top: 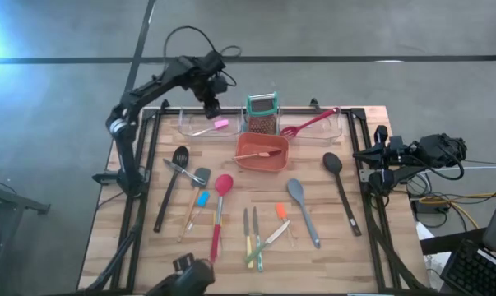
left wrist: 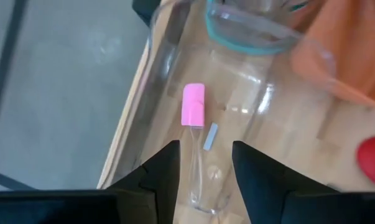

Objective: Pick & Place Kitchen Items
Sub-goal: Put the silver table knife into the orange bin

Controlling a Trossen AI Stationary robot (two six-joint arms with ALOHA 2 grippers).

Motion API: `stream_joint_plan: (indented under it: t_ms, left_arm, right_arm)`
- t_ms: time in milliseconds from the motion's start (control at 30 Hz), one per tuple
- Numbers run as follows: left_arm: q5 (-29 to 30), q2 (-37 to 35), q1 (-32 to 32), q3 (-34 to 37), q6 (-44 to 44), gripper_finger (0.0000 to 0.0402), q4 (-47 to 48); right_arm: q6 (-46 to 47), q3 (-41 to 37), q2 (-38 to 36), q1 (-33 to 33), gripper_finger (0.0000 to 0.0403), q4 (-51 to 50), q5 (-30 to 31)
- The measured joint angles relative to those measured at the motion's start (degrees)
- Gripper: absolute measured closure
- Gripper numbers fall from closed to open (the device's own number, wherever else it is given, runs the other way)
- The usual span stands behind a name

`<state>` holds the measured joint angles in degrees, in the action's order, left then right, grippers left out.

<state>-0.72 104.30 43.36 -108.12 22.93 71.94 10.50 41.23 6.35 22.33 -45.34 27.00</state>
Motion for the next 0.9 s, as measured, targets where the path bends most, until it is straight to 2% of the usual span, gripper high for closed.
stream_joint_plan:
  t_ms: [367, 500, 633, 900]
  left_arm:
    - [-1.51, -16.36, -4.01, 0.50, -2.05, 0.0250, 9.91]
    - [-1.78, -20.20, -7.89, 0.80, 1.85, 0.0250, 16.46]
    - [-1.82, -23.90, -13.10, 4.26, 6.43, 0.0250, 18.08]
    - [-1.87, -28.55, -20.34, 16.53, 8.18, 0.0252, 18.06]
  right_arm:
    - [0.00, 0.01, 0.00, 0.00, 0.0394, 0.01, 0.00]
    - [0.00, 0.02, 0.00, -0.02, 0.0394, 0.00, 0.00]
    - [0.00, 0.00, 0.00, 0.00, 0.0394, 0.02, 0.00]
    - [0.00, 0.00, 0.00, 0.00, 0.0394, 0.02, 0.00]
